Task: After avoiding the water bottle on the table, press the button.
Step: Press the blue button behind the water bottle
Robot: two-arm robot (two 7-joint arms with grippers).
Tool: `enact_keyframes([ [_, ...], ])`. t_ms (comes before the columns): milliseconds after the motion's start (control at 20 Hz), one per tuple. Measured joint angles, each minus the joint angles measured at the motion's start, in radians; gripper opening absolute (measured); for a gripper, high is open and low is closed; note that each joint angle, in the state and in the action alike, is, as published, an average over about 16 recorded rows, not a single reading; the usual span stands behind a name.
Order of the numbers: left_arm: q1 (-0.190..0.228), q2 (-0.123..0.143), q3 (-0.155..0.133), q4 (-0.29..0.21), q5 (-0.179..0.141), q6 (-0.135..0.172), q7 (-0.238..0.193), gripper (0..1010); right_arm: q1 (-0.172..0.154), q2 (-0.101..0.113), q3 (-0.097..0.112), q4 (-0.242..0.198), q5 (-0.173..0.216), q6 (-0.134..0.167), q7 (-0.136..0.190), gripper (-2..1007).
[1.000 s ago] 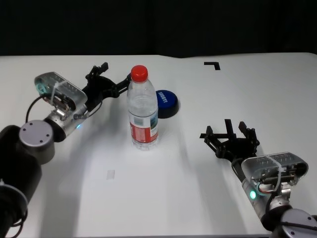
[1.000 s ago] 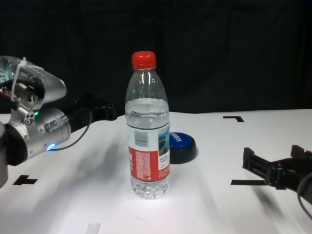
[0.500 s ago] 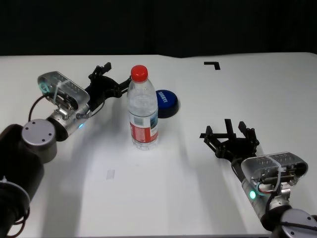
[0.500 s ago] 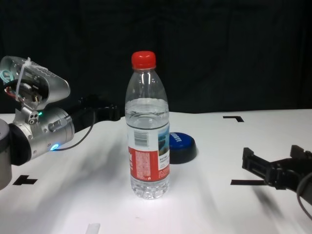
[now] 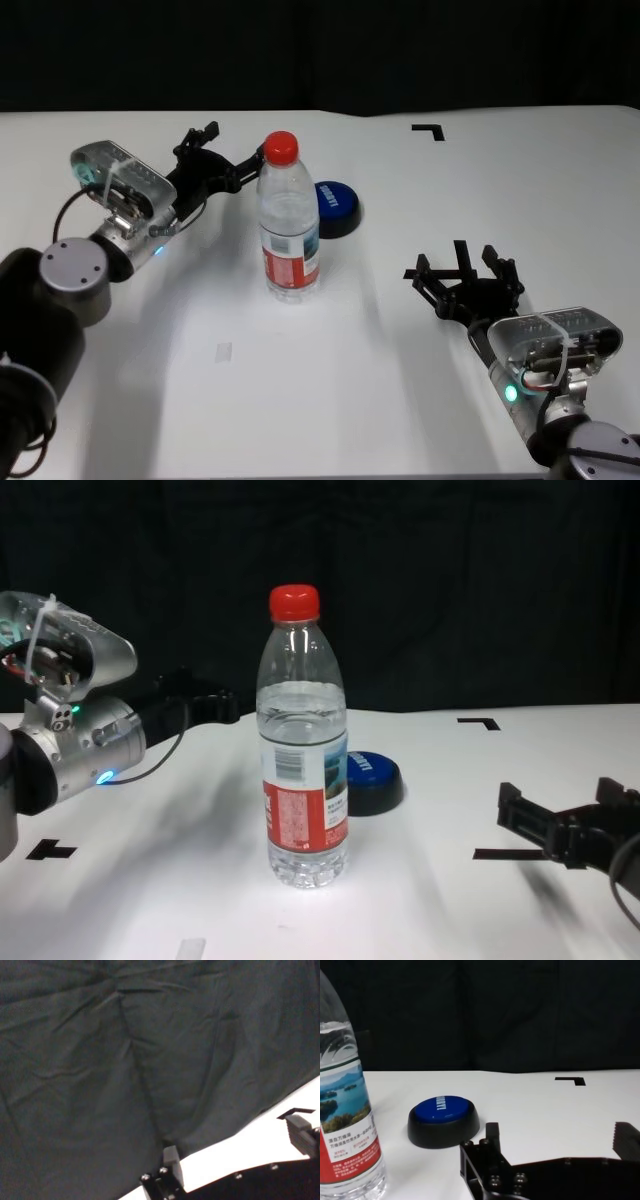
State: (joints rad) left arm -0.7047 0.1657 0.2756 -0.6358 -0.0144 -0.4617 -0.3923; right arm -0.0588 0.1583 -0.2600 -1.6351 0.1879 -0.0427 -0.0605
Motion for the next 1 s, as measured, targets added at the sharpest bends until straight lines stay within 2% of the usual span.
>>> enact_keyframes([
  [300, 0.026, 0.015, -0.010, -0.051, 0.001, 0.018, 0.016, 1003, 0.000, 0.000, 0.000, 0.000, 0.000, 0.000, 0.000, 1003],
  [1000, 0.140, 0.054, -0.049, -0.244, -0.001, 0.089, 0.074, 1003, 0.000, 0.000, 0.000, 0.000, 0.000, 0.000, 0.000, 1003],
])
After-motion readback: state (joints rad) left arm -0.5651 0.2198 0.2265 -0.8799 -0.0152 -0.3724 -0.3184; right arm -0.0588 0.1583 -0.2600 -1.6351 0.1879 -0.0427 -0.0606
